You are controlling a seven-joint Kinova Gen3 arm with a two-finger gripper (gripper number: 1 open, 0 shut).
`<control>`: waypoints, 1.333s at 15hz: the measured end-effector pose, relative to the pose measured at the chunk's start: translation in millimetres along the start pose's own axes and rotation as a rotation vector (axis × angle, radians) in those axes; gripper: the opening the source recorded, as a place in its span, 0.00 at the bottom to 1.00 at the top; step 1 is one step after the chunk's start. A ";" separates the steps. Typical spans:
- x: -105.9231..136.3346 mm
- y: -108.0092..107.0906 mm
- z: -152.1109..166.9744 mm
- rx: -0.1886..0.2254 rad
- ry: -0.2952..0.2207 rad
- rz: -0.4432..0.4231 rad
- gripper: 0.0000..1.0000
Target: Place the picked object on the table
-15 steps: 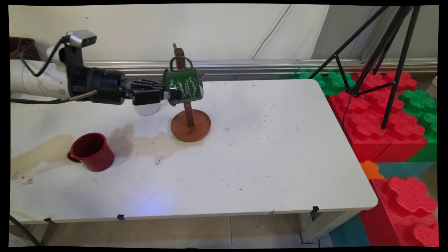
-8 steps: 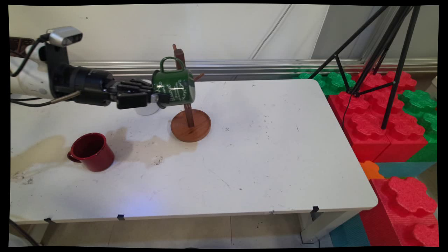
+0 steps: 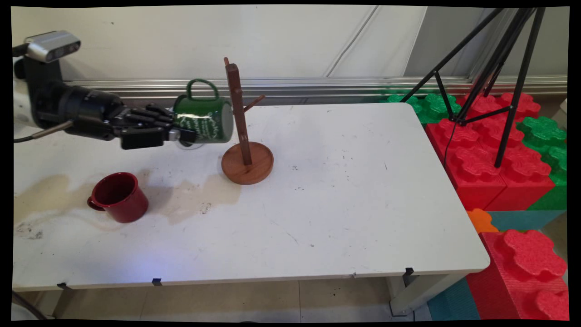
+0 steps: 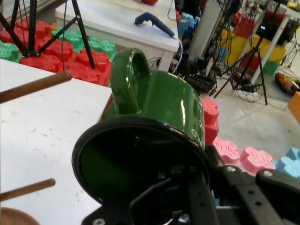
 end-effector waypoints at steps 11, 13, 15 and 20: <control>-0.8 -10.1 -55.3 0.009 -0.114 0.101 0.00; -0.7 -14.9 -65.1 0.018 -0.141 0.124 0.00; -0.3 -19.2 -72.9 0.026 -0.164 0.145 0.00; 0.4 -33.1 -94.7 0.051 -0.242 0.206 0.00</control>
